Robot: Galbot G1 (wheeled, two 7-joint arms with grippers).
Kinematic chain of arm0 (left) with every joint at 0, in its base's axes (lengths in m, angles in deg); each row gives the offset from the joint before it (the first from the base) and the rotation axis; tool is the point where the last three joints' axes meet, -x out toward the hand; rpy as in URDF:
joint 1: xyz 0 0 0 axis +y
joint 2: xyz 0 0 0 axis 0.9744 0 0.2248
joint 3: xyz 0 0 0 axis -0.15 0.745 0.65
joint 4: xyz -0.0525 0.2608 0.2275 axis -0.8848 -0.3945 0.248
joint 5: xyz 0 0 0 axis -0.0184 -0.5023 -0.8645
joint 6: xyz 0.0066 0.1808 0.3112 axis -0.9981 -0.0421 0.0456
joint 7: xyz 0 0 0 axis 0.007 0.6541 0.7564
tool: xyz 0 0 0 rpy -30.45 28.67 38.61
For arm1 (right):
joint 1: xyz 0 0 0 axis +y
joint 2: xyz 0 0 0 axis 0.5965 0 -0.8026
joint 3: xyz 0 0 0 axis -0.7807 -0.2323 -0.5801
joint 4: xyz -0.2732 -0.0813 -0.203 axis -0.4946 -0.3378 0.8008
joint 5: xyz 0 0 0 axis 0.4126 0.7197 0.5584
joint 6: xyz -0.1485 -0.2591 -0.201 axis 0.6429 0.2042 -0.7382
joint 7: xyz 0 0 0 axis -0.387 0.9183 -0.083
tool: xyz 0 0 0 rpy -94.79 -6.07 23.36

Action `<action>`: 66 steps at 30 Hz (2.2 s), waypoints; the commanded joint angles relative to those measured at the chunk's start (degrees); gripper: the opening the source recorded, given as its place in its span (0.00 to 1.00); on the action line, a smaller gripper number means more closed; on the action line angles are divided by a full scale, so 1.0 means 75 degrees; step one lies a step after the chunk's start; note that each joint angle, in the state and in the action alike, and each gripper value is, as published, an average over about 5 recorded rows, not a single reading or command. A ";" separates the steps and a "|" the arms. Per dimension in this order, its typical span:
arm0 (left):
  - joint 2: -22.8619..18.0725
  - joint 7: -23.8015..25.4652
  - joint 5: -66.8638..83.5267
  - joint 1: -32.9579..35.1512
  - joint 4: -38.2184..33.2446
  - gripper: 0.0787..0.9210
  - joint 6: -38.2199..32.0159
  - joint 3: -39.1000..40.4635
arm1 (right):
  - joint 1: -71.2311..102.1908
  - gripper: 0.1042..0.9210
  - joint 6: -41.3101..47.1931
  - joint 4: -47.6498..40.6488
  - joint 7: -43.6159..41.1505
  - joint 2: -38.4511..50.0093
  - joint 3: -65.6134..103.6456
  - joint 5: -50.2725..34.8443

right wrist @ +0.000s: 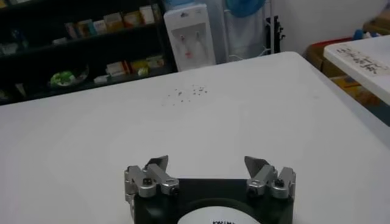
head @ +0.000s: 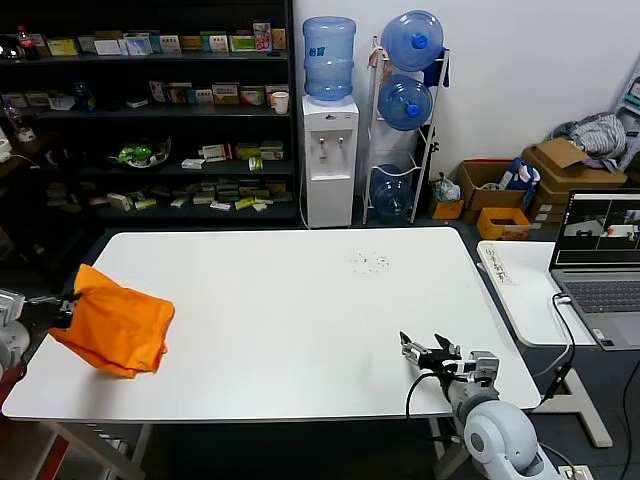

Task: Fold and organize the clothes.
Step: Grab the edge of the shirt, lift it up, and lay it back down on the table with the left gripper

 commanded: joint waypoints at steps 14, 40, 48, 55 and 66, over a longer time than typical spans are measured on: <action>-0.3126 -0.4236 0.5836 -0.1657 -0.2444 0.03 0.0195 0.3299 | -0.0150 0.88 0.0198 -0.0593 0.0216 -0.0329 0.0102 0.0297; -0.7269 -0.4074 0.2907 -0.4207 0.0198 0.03 -0.0472 0.6228 | -0.0078 0.88 0.0325 -0.0506 0.0331 -0.0865 0.0172 0.0760; -0.7338 -0.3792 0.2565 -0.4140 0.0300 0.03 -0.0462 0.6264 | -0.0052 0.88 0.0131 -0.0422 0.0243 -0.0756 0.0210 0.0755; -0.7356 -0.2938 0.2006 -0.3988 0.0203 0.11 -0.0694 0.5983 | 0.0033 0.88 -0.1329 -0.0347 -0.0594 -0.0719 0.0322 0.1456; -0.6081 0.0793 -0.2448 -0.1322 -0.0431 0.49 -0.4523 0.4205 | 0.0677 0.88 -0.3810 0.0247 -0.2256 -0.0257 0.1199 0.2649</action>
